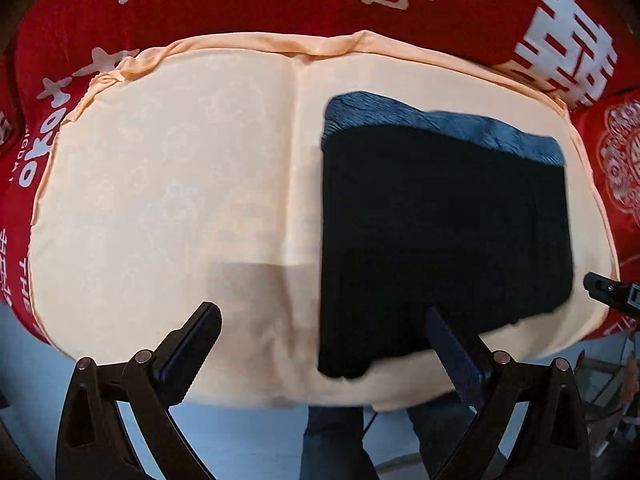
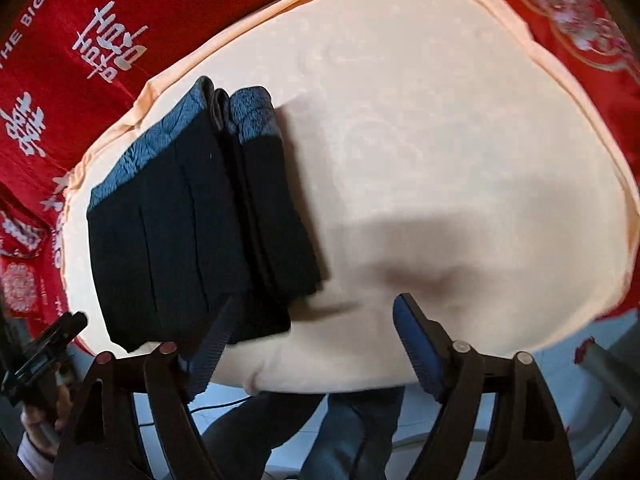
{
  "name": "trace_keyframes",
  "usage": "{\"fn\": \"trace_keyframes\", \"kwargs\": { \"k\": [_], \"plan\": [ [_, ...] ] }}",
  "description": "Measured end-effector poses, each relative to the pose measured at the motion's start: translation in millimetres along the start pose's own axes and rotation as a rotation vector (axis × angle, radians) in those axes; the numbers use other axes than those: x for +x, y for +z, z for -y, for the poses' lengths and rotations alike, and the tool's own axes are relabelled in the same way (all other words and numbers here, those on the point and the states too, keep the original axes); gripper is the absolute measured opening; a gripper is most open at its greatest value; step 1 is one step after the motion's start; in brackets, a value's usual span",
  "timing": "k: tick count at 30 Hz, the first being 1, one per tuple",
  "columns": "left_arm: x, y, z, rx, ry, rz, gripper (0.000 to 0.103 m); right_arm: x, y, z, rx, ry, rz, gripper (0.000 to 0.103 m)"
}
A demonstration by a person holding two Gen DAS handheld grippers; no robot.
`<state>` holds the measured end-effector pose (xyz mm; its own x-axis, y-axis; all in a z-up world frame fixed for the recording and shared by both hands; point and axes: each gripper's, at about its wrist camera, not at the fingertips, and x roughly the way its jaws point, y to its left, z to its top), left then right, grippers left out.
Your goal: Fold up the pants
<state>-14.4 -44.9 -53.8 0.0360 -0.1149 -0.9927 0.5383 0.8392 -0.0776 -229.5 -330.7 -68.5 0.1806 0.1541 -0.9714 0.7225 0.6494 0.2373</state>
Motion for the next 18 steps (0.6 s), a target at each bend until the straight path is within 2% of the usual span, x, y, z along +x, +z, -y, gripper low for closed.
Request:
{"fn": "trace_keyframes", "kwargs": {
  "k": [3, 10, 18],
  "plan": [
    [-10, -12, 9, 0.015, 0.001, -0.013, 0.102, -12, -14, -3, 0.005, -0.025, 0.023, 0.103],
    [-31, -34, 28, 0.064, 0.074, -0.04, 0.102, -39, -35, -34, -0.051, -0.088, 0.052, 0.103],
    [-67, -44, 49, 0.111, 0.149, 0.014, 0.102, -65, -54, -80, -0.137, -0.179, 0.045, 0.103]
  ]
}}
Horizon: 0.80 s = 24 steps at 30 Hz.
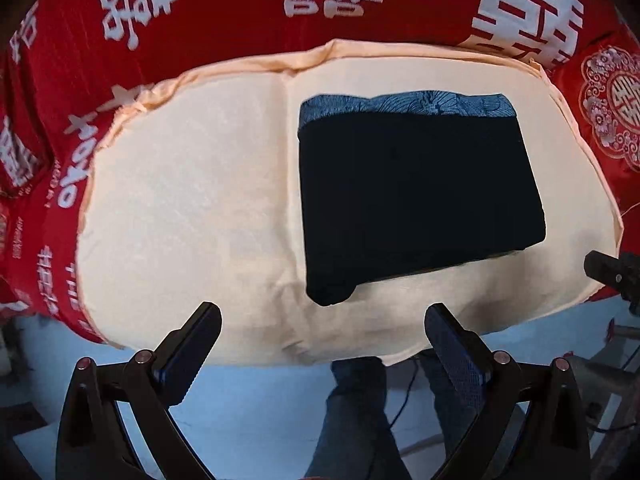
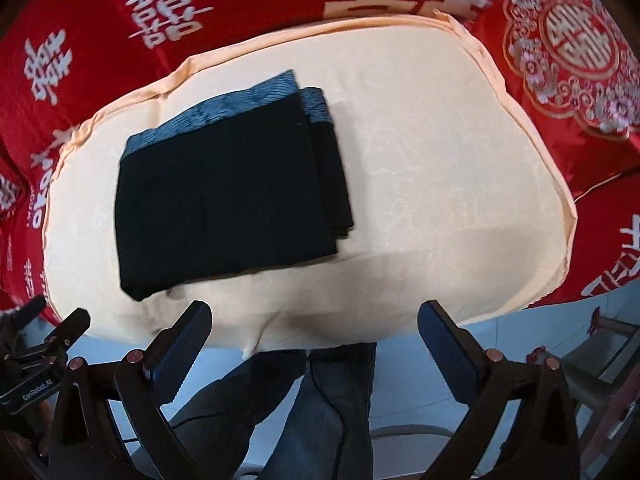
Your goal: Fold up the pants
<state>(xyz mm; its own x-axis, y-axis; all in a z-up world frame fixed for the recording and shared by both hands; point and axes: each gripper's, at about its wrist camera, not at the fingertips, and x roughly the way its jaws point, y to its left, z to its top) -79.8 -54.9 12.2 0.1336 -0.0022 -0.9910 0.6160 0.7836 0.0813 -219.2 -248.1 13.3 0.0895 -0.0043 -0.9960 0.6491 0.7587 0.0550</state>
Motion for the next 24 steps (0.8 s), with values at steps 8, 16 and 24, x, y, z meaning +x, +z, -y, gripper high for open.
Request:
{"fn": "trace_keyframes", "kwargs": {
  "k": [8, 16, 24],
  "plan": [
    [-20, 0, 2, -0.026, -0.01, -0.008, 0.102, -25, -7, -35, -0.061, 0.002, 0.016, 0.103],
    [-32, 4, 1, -0.048, 0.003, 0.001, 0.102, -33, 3, -48, -0.074, -0.005, 0.02, 0.103],
    [-36, 8, 1, -0.045, 0.007, 0.005, 0.102, -36, 10, -56, -0.088, -0.008, 0.017, 0.103]
  ]
}}
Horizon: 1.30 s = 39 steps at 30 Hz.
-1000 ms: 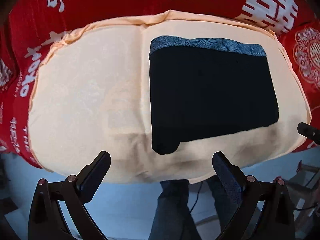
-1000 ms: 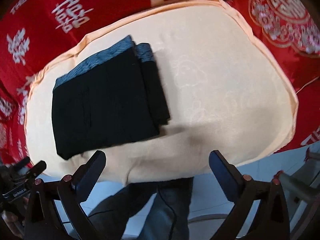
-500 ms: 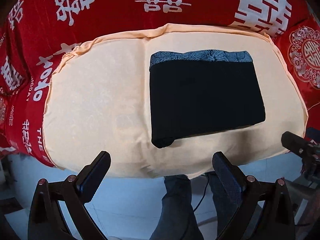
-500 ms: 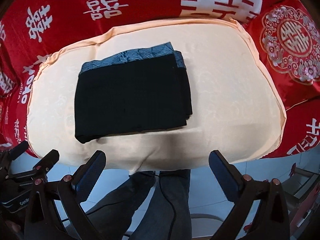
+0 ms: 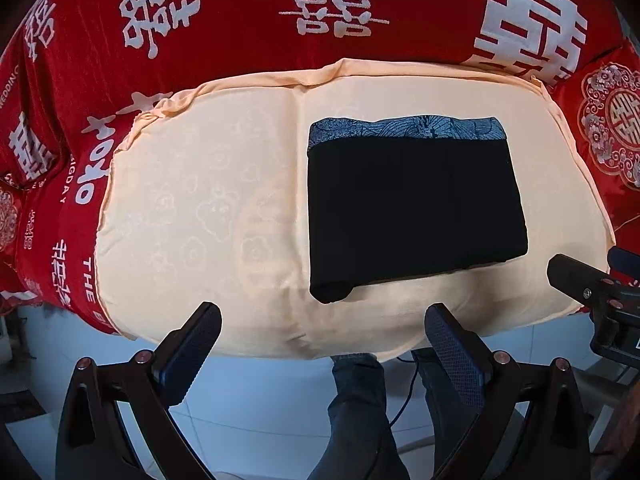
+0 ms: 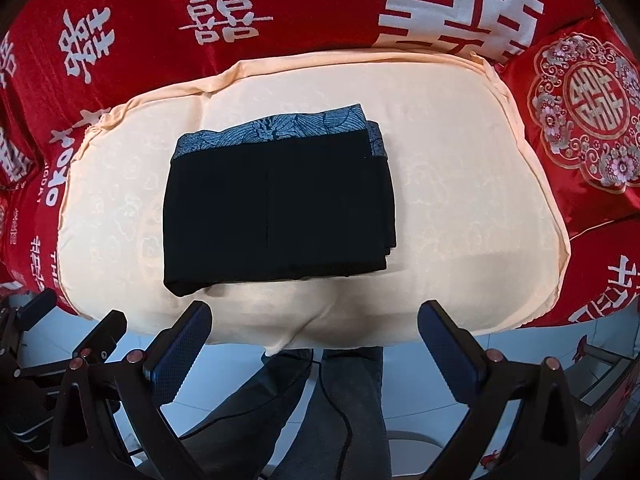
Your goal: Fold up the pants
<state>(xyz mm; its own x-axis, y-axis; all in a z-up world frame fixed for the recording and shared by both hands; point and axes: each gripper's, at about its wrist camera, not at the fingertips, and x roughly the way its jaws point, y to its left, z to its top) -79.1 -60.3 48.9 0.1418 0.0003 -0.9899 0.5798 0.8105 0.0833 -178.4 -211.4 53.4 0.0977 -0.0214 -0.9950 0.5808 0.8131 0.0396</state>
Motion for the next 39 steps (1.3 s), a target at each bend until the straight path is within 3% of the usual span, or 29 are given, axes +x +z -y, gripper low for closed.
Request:
{"fn": "trace_keyframes", "kwargs": {
  "k": [39],
  "plan": [
    [-2, 5, 12, 0.013, 0.009, 0.008, 0.102, 2, 4, -4, -0.022, -0.02, -0.012, 0.103]
  ]
}}
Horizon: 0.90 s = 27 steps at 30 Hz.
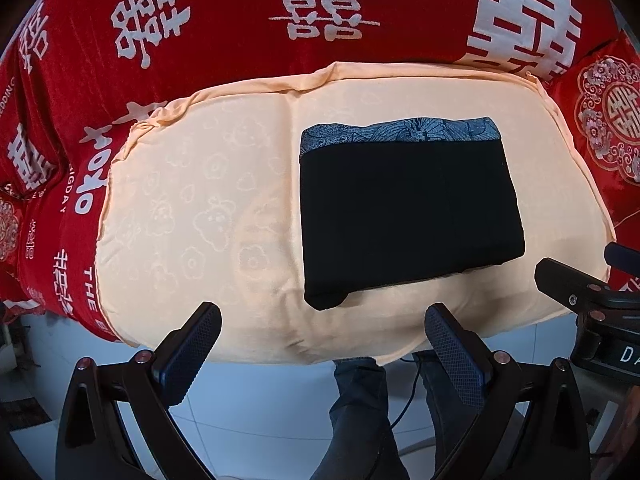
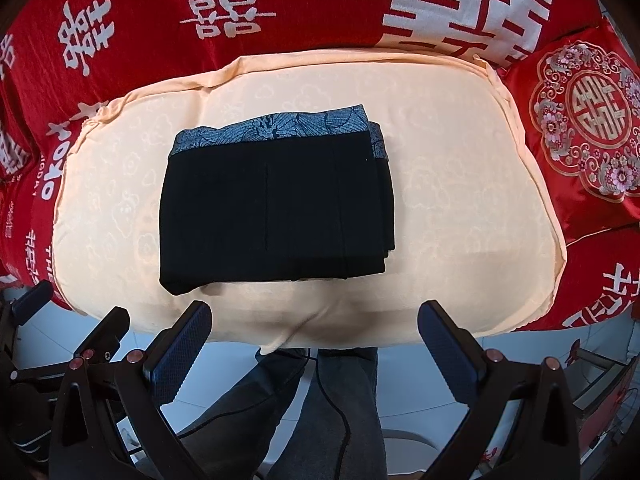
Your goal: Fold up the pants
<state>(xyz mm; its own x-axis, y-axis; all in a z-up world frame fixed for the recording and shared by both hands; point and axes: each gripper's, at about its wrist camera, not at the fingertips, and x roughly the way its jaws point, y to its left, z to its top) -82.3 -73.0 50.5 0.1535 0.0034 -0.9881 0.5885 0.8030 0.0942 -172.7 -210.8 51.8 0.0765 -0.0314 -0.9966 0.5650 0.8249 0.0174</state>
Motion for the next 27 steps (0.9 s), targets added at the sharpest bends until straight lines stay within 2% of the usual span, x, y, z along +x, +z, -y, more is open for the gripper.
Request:
{"fn": "trace_keyframes", "kwargs": {
  "k": [8, 27],
  "plan": [
    [-2.1, -2.0, 6.1, 0.026, 0.016, 0.012, 0.102, 0.8, -2.4, -1.9, -0.011, -0.007, -0.004, 0.103],
    [-3.3, -2.9, 6.3, 0.026, 0.003, 0.023, 0.102, 1.2, -2.8, -1.9, -0.011, -0.005, -0.005, 0.103]
  ]
}}
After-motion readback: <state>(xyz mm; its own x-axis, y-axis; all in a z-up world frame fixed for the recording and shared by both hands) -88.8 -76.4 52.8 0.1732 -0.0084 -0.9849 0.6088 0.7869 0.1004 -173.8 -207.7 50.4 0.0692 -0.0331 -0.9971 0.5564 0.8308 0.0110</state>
